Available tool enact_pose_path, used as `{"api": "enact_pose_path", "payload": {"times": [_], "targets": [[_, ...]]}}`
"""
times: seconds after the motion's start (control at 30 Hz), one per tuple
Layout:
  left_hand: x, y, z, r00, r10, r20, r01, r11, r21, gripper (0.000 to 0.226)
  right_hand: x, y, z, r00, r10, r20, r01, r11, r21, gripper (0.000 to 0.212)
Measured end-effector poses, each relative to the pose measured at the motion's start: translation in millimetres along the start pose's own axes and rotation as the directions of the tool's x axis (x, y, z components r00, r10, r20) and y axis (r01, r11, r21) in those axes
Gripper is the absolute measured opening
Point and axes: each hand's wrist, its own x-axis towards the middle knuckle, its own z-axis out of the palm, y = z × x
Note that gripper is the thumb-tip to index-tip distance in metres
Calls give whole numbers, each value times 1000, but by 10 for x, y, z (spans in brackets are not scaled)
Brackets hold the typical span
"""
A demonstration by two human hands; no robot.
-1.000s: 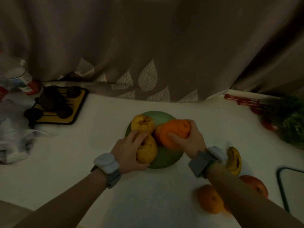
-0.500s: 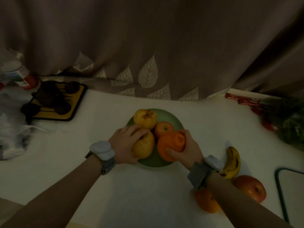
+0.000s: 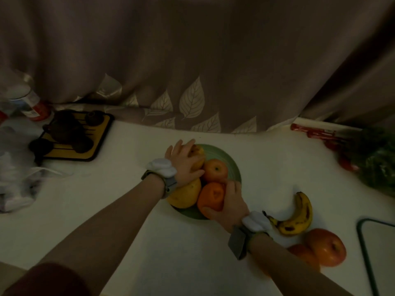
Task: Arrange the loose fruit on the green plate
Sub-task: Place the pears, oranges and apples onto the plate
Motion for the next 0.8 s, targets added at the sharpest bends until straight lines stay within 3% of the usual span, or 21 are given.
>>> {"api": "enact_pose_path", "payload": {"times": [0.07,0.2,0.4,0.47,0.53,0.6,0.67,0.7,0.73,0.8], "targets": [[16,-50,28,996,-68,57,70,997,-40,67,6,11,-6,1000,10,6,-10,1000,10,84],[39,-52,-28,994,-39,105,39,999,4,61,14,13,-1,1000,15,-1,-15,999,33,81],[-32,69,-11,998,-60,22,59,998,25,42,42,45,-80,991,-65,115,71,996,-55,88],[-65,127,-42,993,97,-66,-96,995,14,33,85,53,-80,972,-100,212,120,989,-85,98],[-95,140,-11,941,308,-138,-314,949,-23,33,114,41,-68,956,-125,265,167,976,-141,107],[-205,144,33,908,405,-105,-411,911,-36,31,152,-1,-190,935,-191,298,272,926,-260,106],[-343,157,80,892,442,-92,-446,895,-29,38,246,-28,-419,910,-222,351,334,893,-302,79],[-396,150,97,890,445,-98,-448,894,-2,46,312,-41,-537,928,-202,313,280,933,-227,58],[-430,140,100,892,442,-100,-439,897,46,56,392,-38,-639,960,-183,212,216,966,-144,40],[-449,115,110,899,428,-90,-414,900,138,68,567,20,-713,986,-167,30,169,979,-118,32]]}}
